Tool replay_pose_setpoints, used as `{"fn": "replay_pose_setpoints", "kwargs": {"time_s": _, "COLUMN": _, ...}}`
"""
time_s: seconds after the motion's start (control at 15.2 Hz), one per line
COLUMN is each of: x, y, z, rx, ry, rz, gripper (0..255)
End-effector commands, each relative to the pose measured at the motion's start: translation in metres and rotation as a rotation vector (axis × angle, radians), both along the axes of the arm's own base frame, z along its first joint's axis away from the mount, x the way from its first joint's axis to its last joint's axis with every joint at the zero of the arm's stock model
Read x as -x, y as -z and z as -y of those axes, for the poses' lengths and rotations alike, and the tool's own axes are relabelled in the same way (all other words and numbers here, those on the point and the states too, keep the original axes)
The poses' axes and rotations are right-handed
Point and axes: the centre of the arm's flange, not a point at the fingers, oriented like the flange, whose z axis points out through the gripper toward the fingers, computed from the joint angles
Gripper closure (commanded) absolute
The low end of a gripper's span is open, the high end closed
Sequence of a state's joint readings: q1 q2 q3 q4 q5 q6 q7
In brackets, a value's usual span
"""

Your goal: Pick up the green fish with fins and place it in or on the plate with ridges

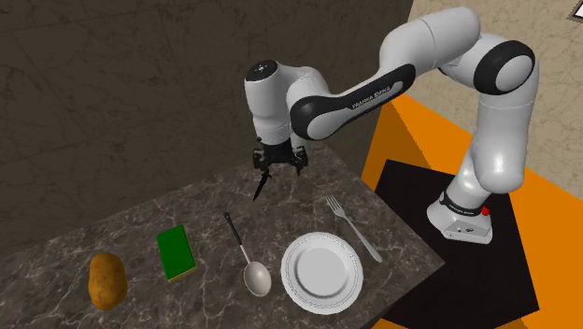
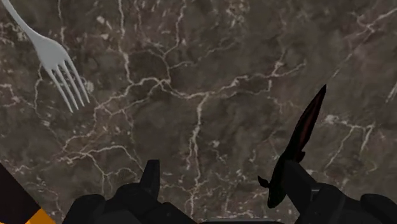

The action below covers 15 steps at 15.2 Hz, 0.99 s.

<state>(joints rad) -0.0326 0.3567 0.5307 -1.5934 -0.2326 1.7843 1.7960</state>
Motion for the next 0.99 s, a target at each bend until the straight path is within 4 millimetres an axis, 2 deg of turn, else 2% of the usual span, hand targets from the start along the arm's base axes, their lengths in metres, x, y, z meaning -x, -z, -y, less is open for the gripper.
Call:
{"fn": "replay_pose_setpoints", "kwargs": {"time_s": 0.0, "x": -0.028, "y": 0.010, "z": -0.001, "rx": 0.023, "ry": 0.075, "rz": 0.009, "gripper": 0}}
{"fn": "replay_pose_setpoints", "kwargs": {"time_s": 0.26, "x": -0.078, "y": 0.024, "z": 0.002, "rx": 0.061, "ry": 0.213, "rz": 0.026, "gripper": 0}}
{"fn": "replay_pose_setpoints", "kwargs": {"time_s": 0.33, "x": -0.080, "y": 0.025, "z": 0.002, "rx": 0.063, "ry": 0.218, "rz": 0.027, "gripper": 0}}
{"fn": "replay_pose_setpoints", "kwargs": {"time_s": 0.79, "x": -0.077, "y": 0.065, "z": 0.008, "rx": 0.063, "ry": 0.218, "rz": 0.027, "gripper": 0}}
{"fn": "replay_pose_setpoints", "kwargs": {"time_s": 0.92, "x": -0.077, "y": 0.065, "z": 0.008, "rx": 0.063, "ry": 0.218, "rz": 0.027, "gripper": 0}}
